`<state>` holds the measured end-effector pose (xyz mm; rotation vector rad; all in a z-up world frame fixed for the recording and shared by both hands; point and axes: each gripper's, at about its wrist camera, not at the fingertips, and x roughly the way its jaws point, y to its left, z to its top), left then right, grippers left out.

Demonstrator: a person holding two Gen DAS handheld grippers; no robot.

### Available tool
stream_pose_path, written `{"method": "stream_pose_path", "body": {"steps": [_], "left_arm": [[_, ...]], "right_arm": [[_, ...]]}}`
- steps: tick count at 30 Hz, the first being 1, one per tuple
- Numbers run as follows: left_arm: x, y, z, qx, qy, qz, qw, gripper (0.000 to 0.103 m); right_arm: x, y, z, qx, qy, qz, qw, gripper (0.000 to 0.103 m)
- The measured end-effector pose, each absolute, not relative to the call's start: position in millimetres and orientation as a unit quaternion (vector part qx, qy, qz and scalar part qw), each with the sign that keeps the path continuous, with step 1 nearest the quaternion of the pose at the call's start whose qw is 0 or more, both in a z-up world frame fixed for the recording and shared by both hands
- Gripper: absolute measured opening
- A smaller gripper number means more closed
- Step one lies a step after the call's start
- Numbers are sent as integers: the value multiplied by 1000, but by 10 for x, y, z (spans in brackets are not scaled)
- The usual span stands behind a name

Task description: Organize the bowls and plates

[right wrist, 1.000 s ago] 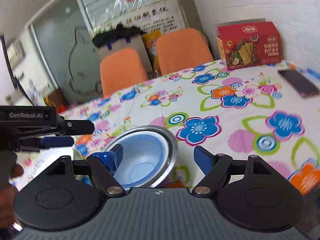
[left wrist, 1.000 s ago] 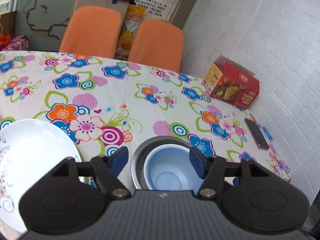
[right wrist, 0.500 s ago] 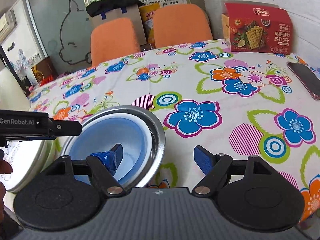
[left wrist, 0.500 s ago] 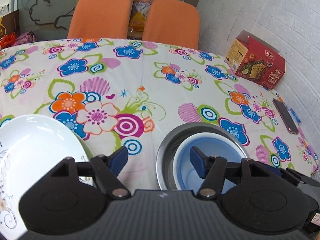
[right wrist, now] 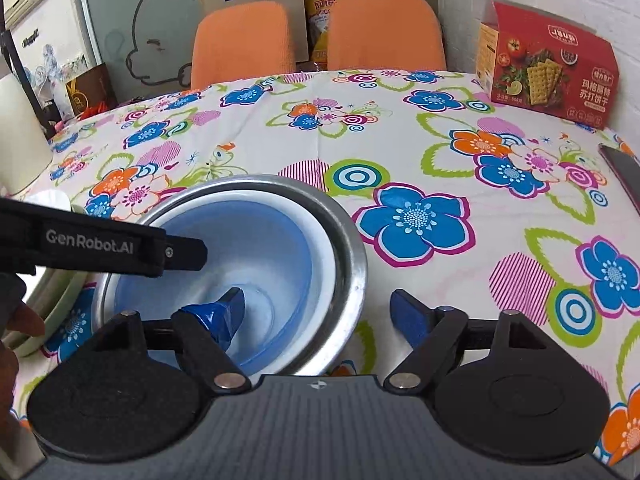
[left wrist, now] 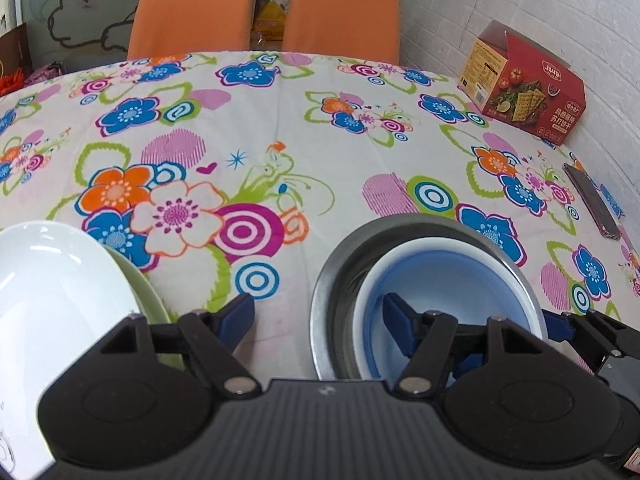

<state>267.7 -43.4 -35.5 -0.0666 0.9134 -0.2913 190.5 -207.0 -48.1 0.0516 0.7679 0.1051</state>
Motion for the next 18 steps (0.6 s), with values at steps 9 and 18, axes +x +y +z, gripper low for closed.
{"method": "stream_pose_path", "body": {"steps": [9,18], "left_arm": [[2647,-574,-455,-4,438,-147,887,77],[2622,-583,-482,-2,424,-153,893,80]], "right_arm": [[1878,-2083,-534,22,345,52,937,71],[1840,-2113,-555,27,328,61,942,72]]}}
